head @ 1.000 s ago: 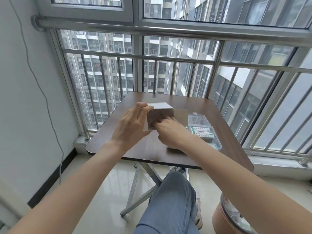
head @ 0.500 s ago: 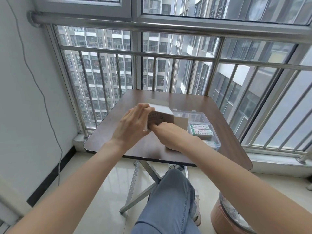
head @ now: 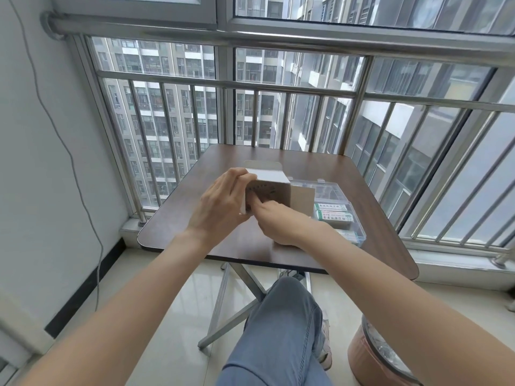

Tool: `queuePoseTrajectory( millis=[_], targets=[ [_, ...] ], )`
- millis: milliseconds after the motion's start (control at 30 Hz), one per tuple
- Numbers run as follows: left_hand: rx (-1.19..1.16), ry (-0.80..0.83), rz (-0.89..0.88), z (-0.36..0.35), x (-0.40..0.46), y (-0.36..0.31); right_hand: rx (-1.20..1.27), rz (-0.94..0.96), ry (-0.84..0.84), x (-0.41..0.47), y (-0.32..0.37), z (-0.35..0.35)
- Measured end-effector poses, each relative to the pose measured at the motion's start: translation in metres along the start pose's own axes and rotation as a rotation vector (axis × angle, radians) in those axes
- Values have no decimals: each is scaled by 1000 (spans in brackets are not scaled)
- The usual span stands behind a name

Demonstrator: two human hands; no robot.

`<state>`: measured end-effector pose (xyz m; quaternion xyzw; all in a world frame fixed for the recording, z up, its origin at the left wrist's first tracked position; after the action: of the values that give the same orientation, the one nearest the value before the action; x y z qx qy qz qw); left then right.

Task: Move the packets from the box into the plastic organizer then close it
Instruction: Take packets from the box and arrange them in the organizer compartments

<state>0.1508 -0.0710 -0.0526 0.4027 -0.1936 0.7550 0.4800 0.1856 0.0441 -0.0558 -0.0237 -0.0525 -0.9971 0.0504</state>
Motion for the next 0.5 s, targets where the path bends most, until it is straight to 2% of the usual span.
queuePoseTrajectory(
  millis=[333, 500],
  targets=[
    [-45, 98, 91, 4, -3, 11, 41, 29, 21, 5, -3, 5],
    [-71, 200, 219, -2, 1, 15, 177, 52, -24, 5, -8, 11]
  ],
)
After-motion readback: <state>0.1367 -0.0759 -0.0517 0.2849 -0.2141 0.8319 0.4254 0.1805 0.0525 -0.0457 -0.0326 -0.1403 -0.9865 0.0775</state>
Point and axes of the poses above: each hand's wrist, its own x-axis towards the middle knuckle, its own z-axis out of the back of the hand, y = z × x, the point moved 3 cm from there along x, towards the middle knuckle, and after that the axes turned 7 degrees about -z, right-handed, at the moved point
